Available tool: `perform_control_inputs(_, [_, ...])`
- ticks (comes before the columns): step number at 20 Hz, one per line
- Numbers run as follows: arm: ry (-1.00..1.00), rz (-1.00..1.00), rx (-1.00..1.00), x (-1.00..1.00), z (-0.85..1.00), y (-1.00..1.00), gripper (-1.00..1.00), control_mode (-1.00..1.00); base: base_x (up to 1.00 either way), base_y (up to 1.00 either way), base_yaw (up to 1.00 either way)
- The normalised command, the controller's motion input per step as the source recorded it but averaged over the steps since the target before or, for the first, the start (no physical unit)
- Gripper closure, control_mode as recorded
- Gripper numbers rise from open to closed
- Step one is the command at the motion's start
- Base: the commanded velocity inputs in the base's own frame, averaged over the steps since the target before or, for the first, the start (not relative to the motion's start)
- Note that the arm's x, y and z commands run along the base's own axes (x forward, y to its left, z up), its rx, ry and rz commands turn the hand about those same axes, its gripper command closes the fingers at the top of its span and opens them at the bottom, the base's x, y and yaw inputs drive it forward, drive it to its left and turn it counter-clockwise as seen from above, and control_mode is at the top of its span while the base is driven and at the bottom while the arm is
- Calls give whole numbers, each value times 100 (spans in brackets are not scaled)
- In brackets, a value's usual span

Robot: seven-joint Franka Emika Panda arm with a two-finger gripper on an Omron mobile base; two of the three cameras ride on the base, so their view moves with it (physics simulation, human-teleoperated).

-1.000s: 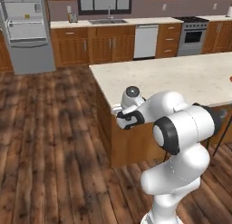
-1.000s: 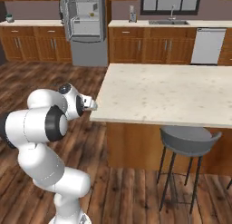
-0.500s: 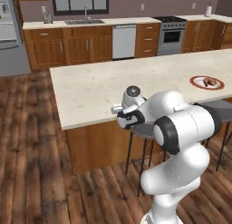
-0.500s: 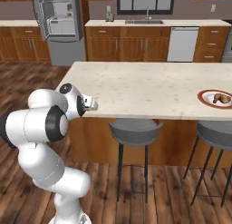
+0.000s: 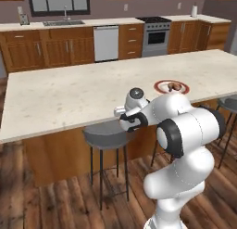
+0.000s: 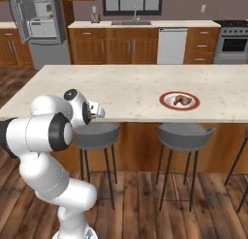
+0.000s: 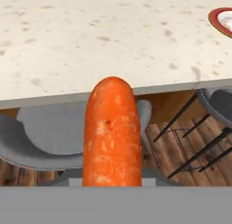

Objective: Take the cheese, chicken drumstick, and carrot from the fridge and place them on the plate on the dining counter to create an appetizer plate.

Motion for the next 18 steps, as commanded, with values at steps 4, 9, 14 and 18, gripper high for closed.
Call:
perform_control_inputs(4, [0,0,0,0,0,0,100,100,-1,-100,-6])
perform_control_inputs(9, [0,0,0,0,0,0,100,100,0,-100,-4])
perform_control_inputs(14, [0,0,0,0,0,0,100,100,6,-97,-3])
perform_control_inputs(18, [0,0,0,0,0,0,100,100,42,-50,-2])
